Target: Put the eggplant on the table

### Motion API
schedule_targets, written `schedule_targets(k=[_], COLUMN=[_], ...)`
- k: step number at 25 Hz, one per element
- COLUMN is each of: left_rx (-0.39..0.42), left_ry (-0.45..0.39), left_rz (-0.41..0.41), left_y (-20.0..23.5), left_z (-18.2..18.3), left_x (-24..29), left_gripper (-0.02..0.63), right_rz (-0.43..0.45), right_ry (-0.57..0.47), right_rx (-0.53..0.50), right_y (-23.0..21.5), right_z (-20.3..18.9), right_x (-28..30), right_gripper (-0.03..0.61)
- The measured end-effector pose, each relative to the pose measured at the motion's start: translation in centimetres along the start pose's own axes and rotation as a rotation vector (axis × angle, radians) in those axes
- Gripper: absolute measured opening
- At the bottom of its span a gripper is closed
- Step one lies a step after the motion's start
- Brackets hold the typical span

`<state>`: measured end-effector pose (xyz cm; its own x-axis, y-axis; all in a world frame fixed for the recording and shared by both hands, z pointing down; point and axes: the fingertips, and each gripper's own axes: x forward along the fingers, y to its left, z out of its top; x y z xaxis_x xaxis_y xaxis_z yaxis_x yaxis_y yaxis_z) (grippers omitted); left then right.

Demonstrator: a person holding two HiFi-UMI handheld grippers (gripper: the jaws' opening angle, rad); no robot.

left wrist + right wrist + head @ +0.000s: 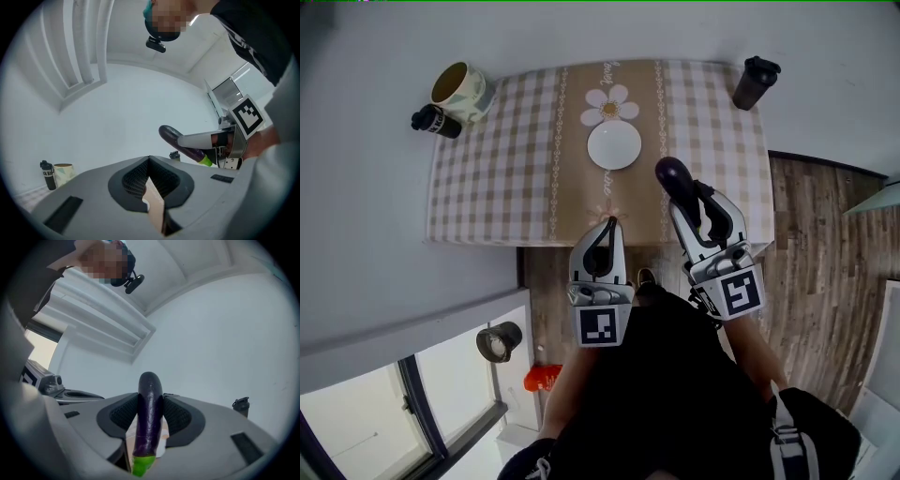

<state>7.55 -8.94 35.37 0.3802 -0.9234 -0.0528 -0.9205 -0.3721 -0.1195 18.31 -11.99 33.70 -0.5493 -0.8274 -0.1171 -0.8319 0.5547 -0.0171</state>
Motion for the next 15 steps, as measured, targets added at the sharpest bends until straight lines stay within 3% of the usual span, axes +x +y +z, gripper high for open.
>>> schedule_targets(k=[9,15], left_rx=[-0.034,-0.035], left_ry=[0.000,-0.050], left_rz=[-0.064,-0.099], left_y=[-0.2,-0.2], left_z=[-1.4,-1.4], left_x=[3.6,3.9], left_gripper=[0.003,0.003], right_rz=[-0.072,-0.110], right_ry=[0.038,0.090], right_rx=[-0.027,-0.066], right_y=[-3.2,-4.0], right_z=[-0.5,-1.5], right_x=[0.5,-0.7], right_gripper=[0.178,0.178])
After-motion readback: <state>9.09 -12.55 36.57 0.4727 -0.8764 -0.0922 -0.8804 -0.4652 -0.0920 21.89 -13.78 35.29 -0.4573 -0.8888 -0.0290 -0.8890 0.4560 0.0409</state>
